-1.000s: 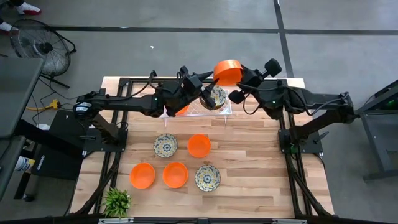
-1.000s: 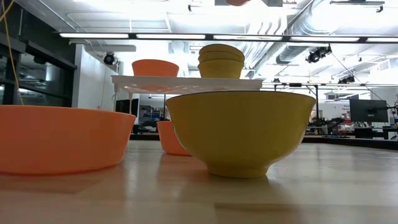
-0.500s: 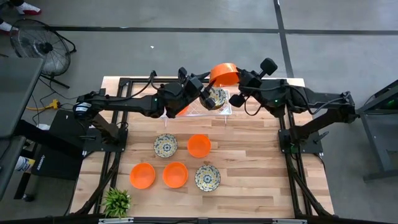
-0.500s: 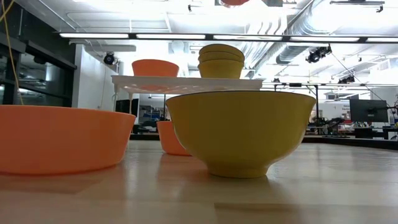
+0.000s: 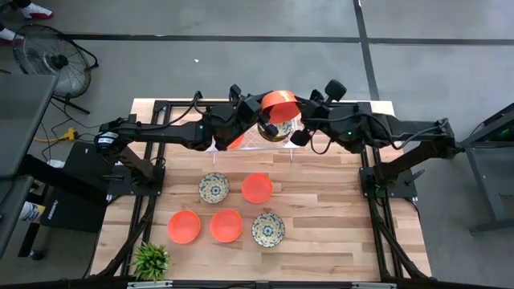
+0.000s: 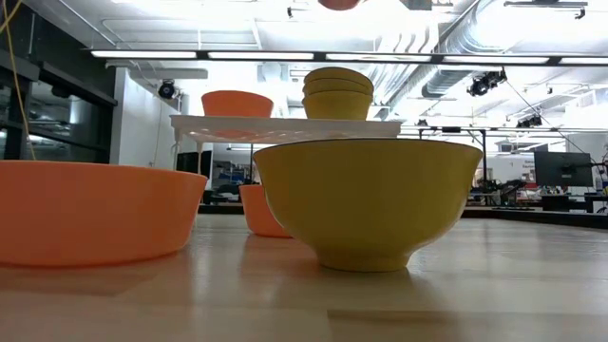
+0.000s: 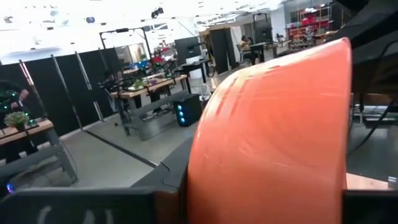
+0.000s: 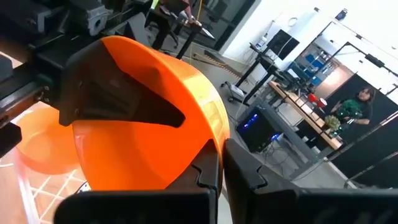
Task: Pick & Place Mini bowls
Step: Stack the orange bowl on the other orange bowl on the shelf
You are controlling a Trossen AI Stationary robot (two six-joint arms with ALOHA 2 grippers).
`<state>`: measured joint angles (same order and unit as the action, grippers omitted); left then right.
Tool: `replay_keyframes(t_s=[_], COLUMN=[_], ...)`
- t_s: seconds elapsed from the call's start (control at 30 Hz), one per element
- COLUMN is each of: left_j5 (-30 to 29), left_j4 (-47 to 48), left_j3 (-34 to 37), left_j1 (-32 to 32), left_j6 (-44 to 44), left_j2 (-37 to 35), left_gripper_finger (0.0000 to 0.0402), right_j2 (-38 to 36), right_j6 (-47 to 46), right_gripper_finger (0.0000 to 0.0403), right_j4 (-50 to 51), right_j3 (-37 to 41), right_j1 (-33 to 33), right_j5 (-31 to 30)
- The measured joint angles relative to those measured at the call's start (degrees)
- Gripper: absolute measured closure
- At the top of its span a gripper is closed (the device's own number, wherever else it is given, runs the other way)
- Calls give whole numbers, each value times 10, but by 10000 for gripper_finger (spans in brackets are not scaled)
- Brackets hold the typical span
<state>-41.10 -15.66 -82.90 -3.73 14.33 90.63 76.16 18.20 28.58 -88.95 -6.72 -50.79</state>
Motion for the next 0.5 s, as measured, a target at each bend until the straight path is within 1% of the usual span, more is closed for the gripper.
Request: replay_keyframes(t_s=[0.13,0.23,0.33,0.4,0.5], left_j5=[-1,-1,-16,-25,-39], left_j4=[2,3,16,23,35], left_j3=[0,0,2,3,3], left_j1=[0,0,-1,-4,-2], left_j6=[0,3,9,9,8], left_j2=[0,0,0,2,1], left_gripper_finger=[307,307,308,308,309], right_j2=[0,0,-3,-7,-14], right_j6=[0,8,13,14,13], right_gripper_finger=[401,386,349,318,270], right_j4=[0,1,-2,-4,-10], right_j3=[0,0,-1,-1,-2], right_j1=[0,0,-1,-2,-1], right_j5=[-1,2,20,34,38])
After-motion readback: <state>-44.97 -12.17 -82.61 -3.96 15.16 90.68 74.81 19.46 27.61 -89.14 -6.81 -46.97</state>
